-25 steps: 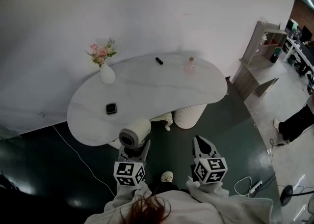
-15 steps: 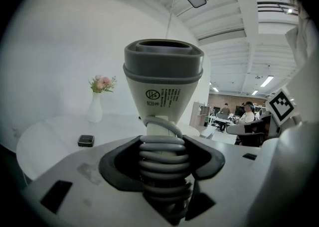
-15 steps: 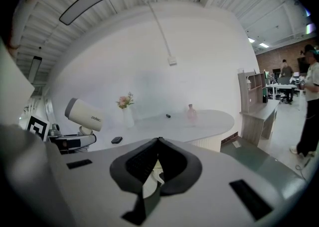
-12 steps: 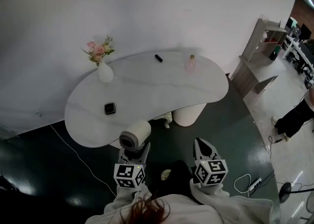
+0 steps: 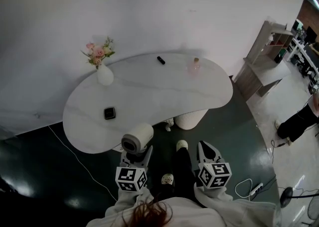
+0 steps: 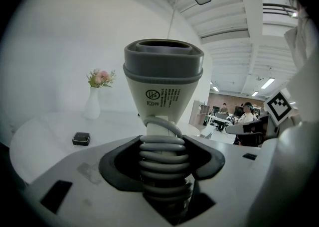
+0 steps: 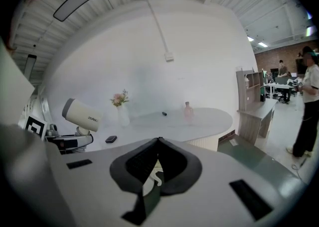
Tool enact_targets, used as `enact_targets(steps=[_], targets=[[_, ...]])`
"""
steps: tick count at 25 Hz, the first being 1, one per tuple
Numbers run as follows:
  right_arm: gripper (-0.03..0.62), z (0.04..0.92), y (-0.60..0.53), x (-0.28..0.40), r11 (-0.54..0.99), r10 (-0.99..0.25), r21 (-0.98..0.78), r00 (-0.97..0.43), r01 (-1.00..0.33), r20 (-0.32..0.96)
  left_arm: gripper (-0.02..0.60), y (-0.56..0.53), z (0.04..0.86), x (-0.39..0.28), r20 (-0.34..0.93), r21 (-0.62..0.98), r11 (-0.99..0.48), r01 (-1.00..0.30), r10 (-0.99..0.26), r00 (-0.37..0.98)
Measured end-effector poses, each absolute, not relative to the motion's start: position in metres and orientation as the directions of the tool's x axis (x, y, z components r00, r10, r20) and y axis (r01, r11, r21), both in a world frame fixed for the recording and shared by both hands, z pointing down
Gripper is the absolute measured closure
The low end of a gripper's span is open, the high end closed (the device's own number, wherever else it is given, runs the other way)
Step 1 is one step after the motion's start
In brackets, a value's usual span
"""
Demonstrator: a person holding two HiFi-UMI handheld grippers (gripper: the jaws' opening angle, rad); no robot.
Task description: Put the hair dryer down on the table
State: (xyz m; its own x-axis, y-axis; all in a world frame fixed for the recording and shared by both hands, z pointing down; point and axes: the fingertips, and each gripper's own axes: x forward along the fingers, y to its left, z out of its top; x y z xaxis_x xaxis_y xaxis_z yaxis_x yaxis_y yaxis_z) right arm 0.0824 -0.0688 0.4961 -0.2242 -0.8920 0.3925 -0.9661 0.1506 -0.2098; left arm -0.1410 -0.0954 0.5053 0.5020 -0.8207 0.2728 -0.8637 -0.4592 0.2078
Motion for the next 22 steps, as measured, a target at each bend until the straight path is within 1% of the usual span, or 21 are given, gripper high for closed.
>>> enact_targets(steps=[9,22], targets=[[0.545,0.497,-0.129,0.107,0.143,-0.892,-0.219,-0.222,-0.965,0.394,0.341,-0.156,0.504,-0.117,0.277,0.202,-0.462,-0.864,-0.819,0.503],[0.545,0.482,-0.256,0.143,0.196,-0.884,-0.215,-0.267,-0.957,0.384,0.341,-0.272,0.490,-0.083,0.266,0.189,-0.427,-0.884,-0.844,0.465]])
